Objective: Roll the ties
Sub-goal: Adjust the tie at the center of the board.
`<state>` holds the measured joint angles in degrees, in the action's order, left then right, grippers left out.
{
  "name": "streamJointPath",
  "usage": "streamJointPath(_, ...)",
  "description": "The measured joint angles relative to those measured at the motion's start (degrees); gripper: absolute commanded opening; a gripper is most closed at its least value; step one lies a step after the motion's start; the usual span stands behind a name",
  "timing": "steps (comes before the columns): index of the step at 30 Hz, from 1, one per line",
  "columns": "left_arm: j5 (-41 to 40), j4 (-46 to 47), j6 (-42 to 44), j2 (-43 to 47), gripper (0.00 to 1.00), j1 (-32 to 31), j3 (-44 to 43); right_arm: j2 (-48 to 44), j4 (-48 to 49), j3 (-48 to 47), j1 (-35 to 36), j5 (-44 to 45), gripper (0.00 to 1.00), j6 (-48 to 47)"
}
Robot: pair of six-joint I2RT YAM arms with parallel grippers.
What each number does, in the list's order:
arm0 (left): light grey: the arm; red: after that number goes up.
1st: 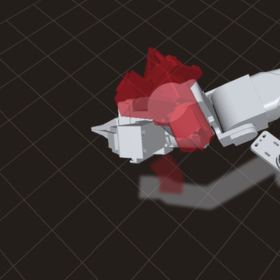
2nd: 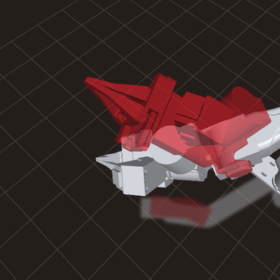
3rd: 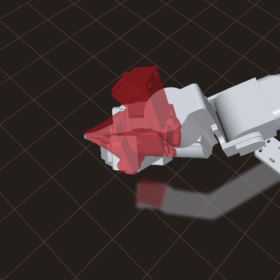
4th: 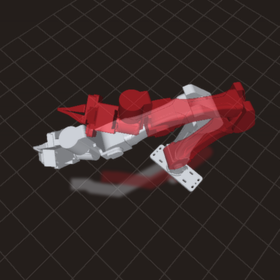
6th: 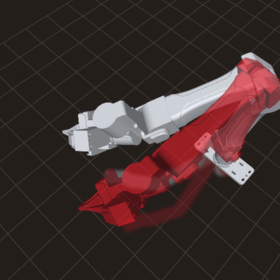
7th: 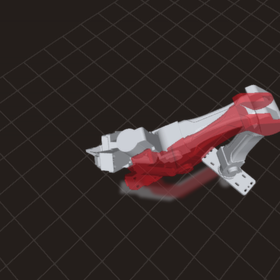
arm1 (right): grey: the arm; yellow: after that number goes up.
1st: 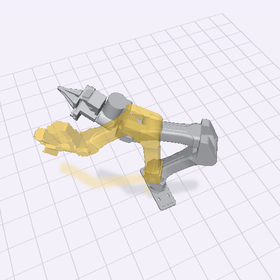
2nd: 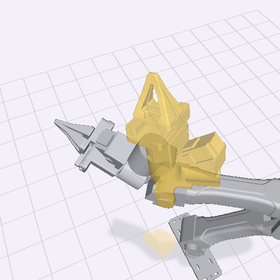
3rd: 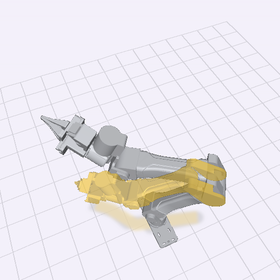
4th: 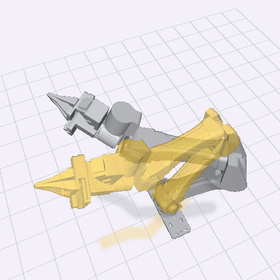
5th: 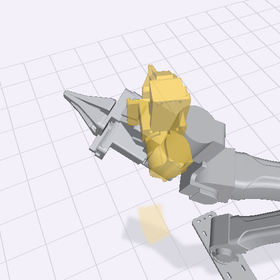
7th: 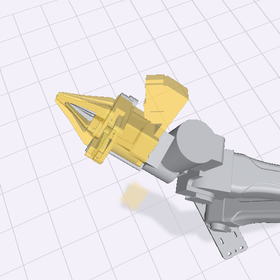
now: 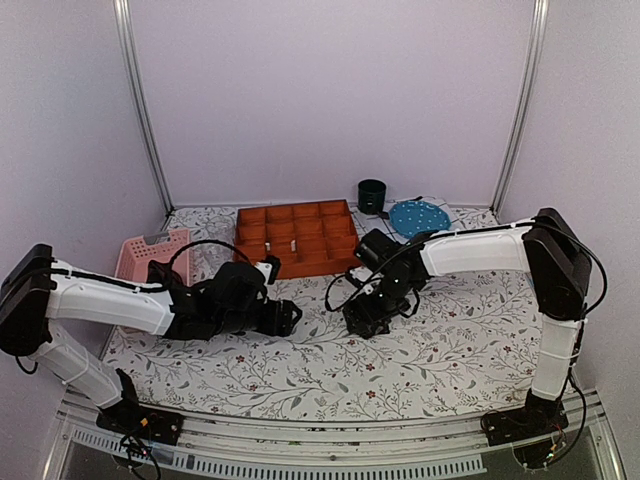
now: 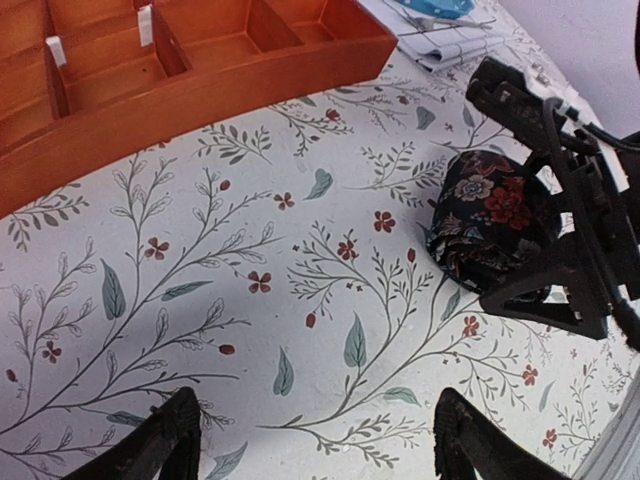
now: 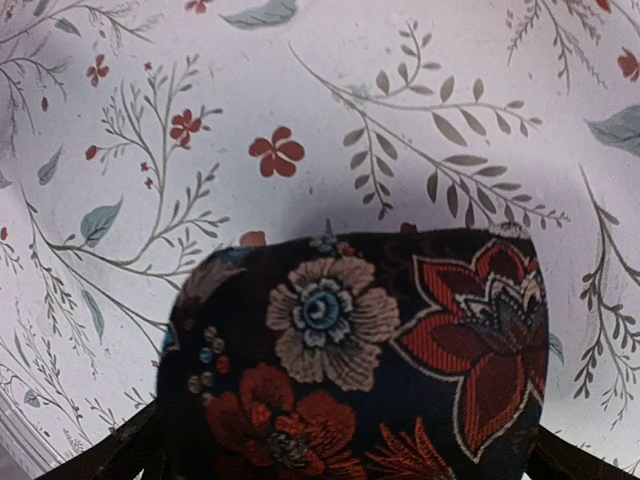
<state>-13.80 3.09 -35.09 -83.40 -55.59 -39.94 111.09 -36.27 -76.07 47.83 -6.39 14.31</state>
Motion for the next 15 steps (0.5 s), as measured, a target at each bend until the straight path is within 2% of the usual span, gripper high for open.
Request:
streamJointPath(5, 1.38, -0.44, 0.17, 0.15, 0.79, 0.87, -1.44, -0.74, -0.48, -3.21, -0.11, -0.87, 0.99, 1.42)
streamJointPath(11, 3.43, -2.08, 1.03, 0.96, 0.78, 2.56, -4.74, -9.57, -0.33, -4.07, -1.16, -0.98, 1.00, 4.09)
streamJointPath(15, 5.97, -3.39, 1.49, 2.75, 0.78, 4.98, -7.13, -19.41, 3.69, 0.55, -1.38, 0.04, 0.87, 7.21)
